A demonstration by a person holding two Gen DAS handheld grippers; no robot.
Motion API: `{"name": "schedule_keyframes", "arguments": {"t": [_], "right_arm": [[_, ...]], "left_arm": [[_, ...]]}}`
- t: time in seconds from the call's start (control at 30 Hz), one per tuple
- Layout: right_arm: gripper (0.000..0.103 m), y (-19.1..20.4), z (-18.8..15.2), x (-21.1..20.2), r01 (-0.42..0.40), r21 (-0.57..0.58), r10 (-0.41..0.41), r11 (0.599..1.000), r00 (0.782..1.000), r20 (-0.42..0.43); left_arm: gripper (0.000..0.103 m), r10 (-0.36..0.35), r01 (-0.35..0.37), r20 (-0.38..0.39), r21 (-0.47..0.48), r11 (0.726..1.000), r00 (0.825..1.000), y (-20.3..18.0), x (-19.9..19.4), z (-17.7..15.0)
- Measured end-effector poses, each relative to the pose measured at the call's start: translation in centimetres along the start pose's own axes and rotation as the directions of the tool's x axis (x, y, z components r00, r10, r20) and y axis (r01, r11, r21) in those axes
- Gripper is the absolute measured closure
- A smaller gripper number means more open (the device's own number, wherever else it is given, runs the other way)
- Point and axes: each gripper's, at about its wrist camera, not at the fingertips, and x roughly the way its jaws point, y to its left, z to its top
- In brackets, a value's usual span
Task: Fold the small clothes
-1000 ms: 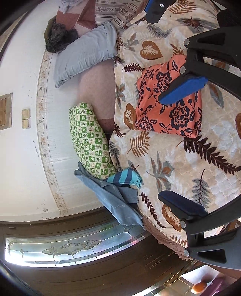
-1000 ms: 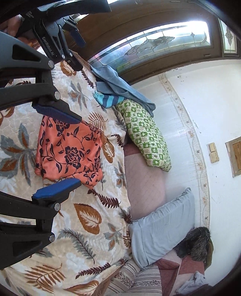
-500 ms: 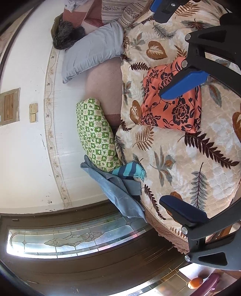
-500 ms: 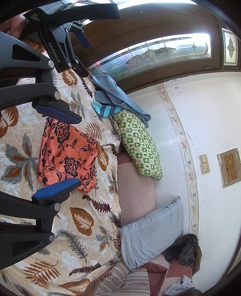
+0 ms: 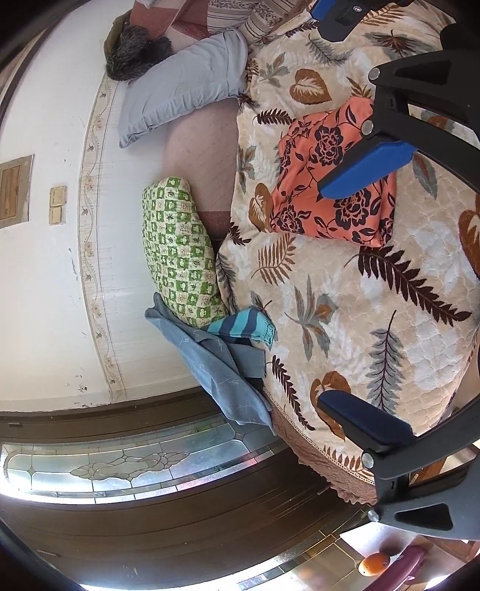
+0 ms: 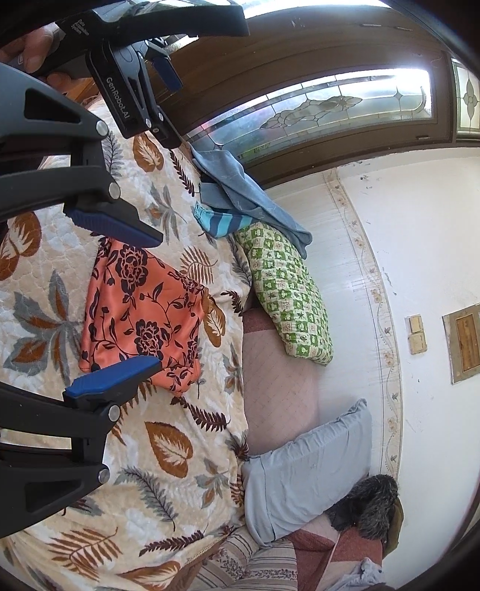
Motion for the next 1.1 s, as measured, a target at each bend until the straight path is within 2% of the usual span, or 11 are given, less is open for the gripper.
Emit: {"name": "schedule_keyframes", "arguments": {"t": [0.37,0.6,1.1], "right_arm": [[0.039,0.0,-1.2,1.9,-0.014,0.006,0.014,1.0,0.999,-0.053],[0.039,0.2,-1.3,2.0,-0.022,-0.001,0.022,1.0,0.998,-0.053],[0.039,0.4,-1.1,1.0,-0.033,-0.005,0.033,0.999,0.999,-0.021]], "left_arm": [[0.0,-0.014,0.014,0.003,-0.001,1.0,1.0,0.1,0.4,-0.4],[0.0,-0.012,0.013,0.04,-0.03,0.999,0.999,0.6,-0.5,-0.2],[0.0,-0.032,0.034,0.089,-0.021,0.999,0.996,0.8,-2.2,0.1]]}}
